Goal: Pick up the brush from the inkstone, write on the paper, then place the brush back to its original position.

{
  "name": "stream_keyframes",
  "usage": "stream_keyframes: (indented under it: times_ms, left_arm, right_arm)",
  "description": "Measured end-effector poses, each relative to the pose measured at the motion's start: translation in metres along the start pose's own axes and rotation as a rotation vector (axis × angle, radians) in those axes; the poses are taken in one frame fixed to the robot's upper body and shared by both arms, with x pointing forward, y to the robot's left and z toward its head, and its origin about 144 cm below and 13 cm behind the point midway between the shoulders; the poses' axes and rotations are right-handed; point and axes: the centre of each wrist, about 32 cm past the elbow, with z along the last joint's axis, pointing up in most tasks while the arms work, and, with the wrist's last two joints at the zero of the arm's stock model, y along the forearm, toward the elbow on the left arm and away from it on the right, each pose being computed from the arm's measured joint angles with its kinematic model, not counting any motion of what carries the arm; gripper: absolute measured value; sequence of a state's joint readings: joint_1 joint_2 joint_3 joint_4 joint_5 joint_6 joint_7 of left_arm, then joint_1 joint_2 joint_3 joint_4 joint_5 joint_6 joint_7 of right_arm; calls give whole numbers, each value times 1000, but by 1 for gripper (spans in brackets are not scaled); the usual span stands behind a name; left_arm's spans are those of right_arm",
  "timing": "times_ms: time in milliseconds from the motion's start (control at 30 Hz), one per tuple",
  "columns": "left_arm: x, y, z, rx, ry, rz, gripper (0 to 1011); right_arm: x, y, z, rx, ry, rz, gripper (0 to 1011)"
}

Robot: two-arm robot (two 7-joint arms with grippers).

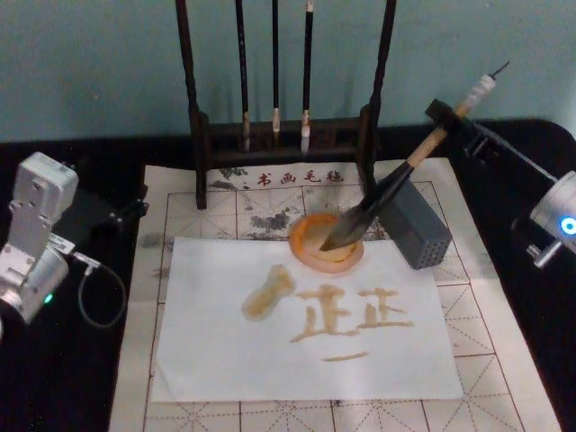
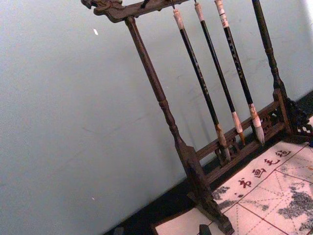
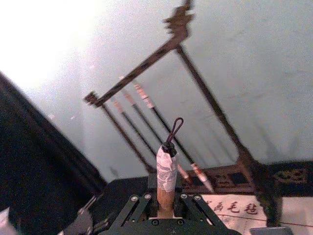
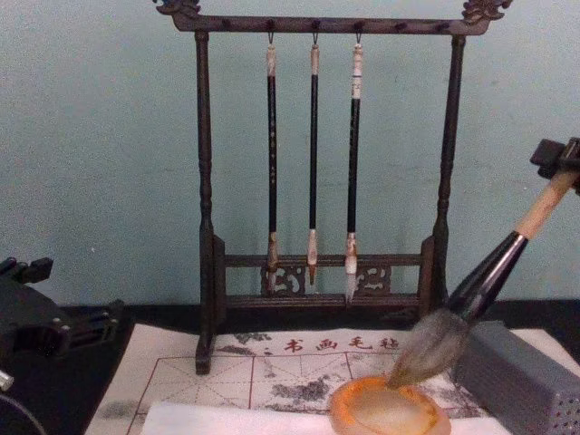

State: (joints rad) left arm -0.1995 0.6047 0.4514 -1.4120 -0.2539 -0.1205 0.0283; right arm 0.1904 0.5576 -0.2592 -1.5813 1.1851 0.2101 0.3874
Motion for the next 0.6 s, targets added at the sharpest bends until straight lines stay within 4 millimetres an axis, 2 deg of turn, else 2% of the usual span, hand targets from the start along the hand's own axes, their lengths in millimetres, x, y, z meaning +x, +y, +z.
stream_keyframes:
  times_ms: [233, 600]
  left_arm:
    - [0, 0, 0, 0, 0, 0, 1001]
    - [0, 0, 0, 0, 0, 0, 1001]
  right_arm:
    - [5, 15, 1, 7, 94, -98, 185]
    - [12, 37, -7, -7, 201, -237, 185]
